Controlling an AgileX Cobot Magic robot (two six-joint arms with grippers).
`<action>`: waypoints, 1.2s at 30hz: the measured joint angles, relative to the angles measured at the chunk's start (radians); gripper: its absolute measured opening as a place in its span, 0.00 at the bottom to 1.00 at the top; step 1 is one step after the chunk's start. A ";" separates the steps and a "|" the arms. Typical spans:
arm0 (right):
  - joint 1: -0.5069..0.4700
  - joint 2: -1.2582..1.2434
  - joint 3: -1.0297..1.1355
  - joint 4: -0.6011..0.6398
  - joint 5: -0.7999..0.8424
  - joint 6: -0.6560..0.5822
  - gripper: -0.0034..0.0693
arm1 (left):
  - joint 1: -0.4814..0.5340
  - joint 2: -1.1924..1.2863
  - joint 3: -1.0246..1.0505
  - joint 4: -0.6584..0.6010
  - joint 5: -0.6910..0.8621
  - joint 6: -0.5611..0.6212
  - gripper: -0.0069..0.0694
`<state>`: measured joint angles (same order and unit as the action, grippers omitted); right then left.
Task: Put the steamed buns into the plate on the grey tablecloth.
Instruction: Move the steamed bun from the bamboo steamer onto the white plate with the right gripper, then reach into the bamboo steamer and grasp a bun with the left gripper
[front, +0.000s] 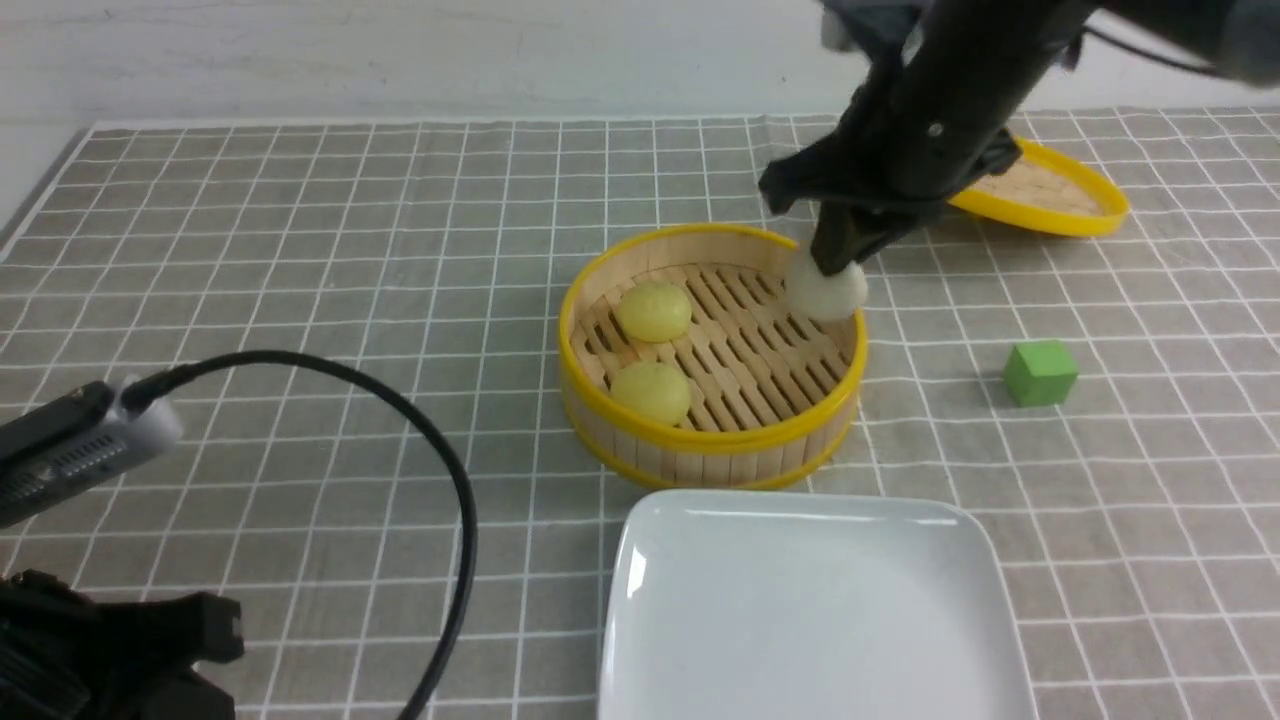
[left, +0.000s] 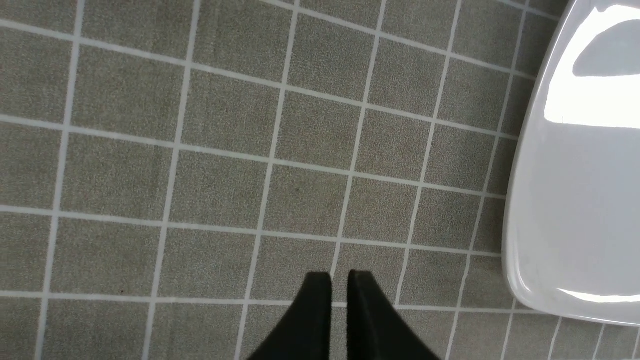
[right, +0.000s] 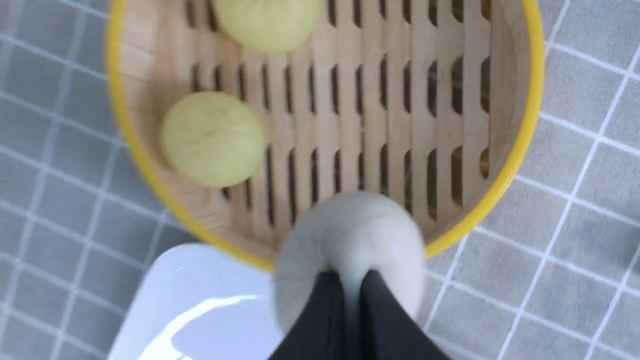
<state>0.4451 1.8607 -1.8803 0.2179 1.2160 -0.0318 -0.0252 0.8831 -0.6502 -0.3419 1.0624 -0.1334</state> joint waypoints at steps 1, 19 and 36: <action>0.001 -0.044 0.043 0.021 0.001 -0.003 0.07 | 0.000 0.000 0.000 0.000 -0.003 0.000 0.20; 0.081 -0.274 0.953 0.139 -0.522 -0.009 0.22 | 0.000 0.000 0.000 0.003 -0.149 -0.004 0.22; 0.081 -0.397 0.708 -0.110 -0.269 0.019 0.30 | 0.000 0.106 -0.263 -0.012 -0.013 0.014 0.36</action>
<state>0.5263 1.4634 -1.1720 0.1077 0.9466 -0.0127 -0.0252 0.9892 -0.9128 -0.3541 1.0493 -0.1196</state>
